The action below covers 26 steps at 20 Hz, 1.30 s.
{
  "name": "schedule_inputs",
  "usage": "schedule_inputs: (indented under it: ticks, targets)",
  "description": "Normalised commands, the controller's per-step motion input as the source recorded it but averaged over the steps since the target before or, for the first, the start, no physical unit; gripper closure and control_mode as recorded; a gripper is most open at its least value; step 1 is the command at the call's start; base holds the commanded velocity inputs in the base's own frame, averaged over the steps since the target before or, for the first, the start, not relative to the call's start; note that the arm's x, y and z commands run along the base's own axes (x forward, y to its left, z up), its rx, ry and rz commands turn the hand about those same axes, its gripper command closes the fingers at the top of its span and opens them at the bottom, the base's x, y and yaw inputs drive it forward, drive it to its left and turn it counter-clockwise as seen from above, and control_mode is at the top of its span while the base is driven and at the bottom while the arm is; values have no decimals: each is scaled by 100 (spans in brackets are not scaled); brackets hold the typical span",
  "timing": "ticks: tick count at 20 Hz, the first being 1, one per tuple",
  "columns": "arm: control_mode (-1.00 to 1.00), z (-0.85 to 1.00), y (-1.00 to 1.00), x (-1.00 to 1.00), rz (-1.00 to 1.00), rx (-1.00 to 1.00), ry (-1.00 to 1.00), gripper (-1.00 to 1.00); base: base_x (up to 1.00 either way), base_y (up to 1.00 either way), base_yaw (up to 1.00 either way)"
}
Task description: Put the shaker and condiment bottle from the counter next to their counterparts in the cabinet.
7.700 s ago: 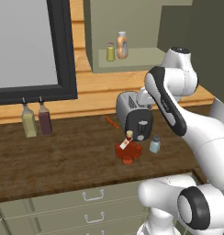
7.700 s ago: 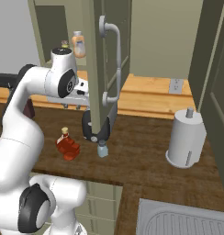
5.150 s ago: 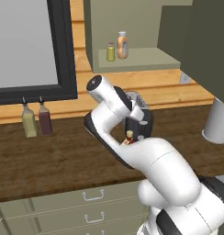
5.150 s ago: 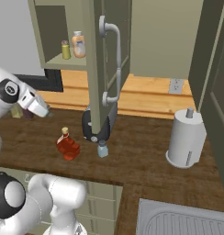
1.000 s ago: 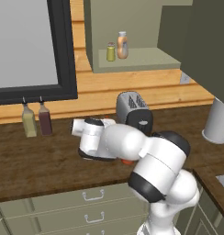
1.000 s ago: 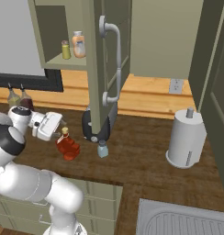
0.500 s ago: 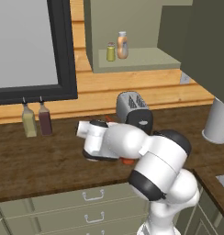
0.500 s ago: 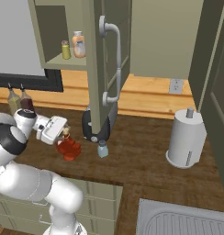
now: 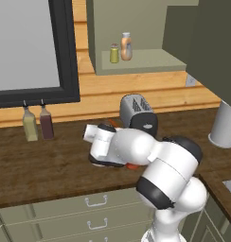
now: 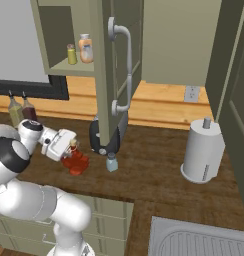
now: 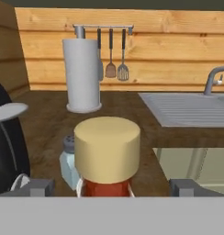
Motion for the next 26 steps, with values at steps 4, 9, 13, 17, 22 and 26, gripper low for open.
schedule_inputs:
  ticks: [4,9,13,17,22,26]
  targets:
    - [-100,-6,0,0,0,3,0,100,0,0,0]
    - [-100,3,0,0,0,0,-1,100,0,0,0]
    - [-100,35,10,0,5,-4,-4,100,0,0,0]
    - [-100,37,15,-7,10,-5,-3,100,0,0,0]
    - [-100,28,12,-18,13,-3,-7,100,0,0,0]
    - [-100,27,3,-11,14,0,-4,100,0,0,0]
